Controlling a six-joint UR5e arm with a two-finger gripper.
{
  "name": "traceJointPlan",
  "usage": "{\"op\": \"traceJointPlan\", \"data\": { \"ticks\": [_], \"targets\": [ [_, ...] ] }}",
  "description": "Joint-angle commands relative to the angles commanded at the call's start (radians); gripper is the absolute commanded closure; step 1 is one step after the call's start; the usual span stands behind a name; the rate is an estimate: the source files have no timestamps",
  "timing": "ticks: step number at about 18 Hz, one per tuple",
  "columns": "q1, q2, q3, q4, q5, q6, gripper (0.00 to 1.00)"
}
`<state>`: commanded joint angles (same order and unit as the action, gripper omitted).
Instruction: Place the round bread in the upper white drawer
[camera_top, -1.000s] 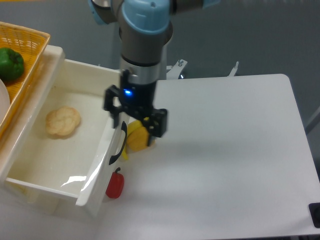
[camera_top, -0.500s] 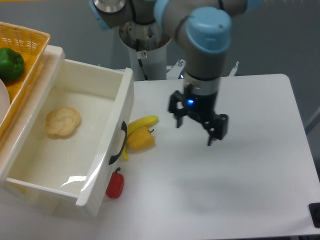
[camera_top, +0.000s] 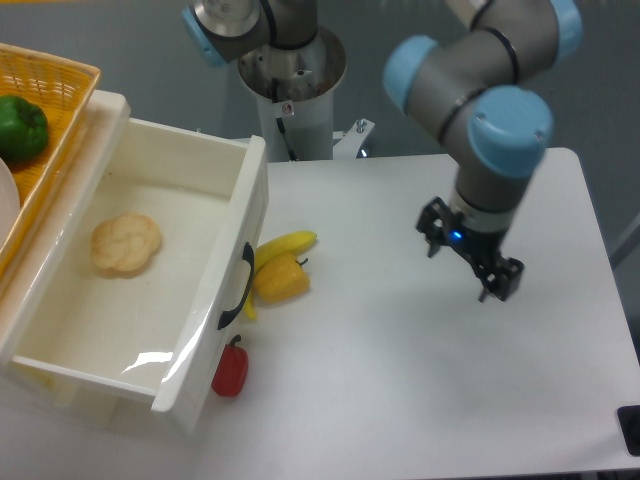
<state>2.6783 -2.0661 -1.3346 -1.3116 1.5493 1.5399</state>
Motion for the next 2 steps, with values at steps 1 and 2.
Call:
{"op": "traceJointPlan", "data": {
  "ticks": [1, 2],
  "targets": [
    [0.000, -0.023, 0.002, 0.020, 0.002, 0.015, 0.00],
    [0.002, -0.041, 0.002, 0.040, 0.002, 0.019, 0.00]
  ]
}}
